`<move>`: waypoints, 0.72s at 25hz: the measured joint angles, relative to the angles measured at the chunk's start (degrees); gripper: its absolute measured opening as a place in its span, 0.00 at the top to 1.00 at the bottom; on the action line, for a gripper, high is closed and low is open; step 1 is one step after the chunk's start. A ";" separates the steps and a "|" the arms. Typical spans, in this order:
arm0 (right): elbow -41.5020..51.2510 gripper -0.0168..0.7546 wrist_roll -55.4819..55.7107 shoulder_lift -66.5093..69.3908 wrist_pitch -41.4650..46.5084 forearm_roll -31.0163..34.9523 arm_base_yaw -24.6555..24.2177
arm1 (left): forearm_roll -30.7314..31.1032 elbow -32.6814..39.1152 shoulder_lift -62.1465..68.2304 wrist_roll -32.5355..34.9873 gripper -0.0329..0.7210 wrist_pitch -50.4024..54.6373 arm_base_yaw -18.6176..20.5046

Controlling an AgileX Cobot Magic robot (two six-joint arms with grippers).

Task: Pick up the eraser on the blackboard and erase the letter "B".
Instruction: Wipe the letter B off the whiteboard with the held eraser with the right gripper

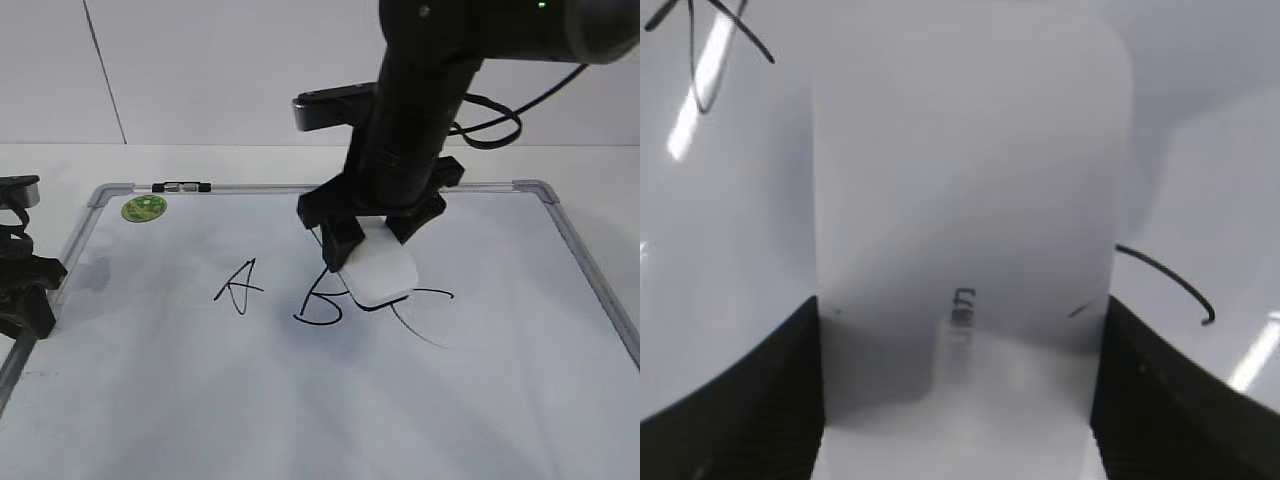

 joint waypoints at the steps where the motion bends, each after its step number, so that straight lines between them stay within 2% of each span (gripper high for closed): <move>1: -1.74 0.27 0.40 1.30 0.59 -0.50 0.45 | 0.00 0.00 0.00 0.00 0.65 0.00 0.00; 8: -12.71 0.27 3.35 9.46 4.83 -1.63 1.12 | 0.00 0.00 0.00 0.00 0.65 0.11 0.00; 18: -13.62 0.27 3.86 14.87 5.44 -3.27 1.12 | 0.00 0.00 0.00 0.00 0.65 0.32 0.00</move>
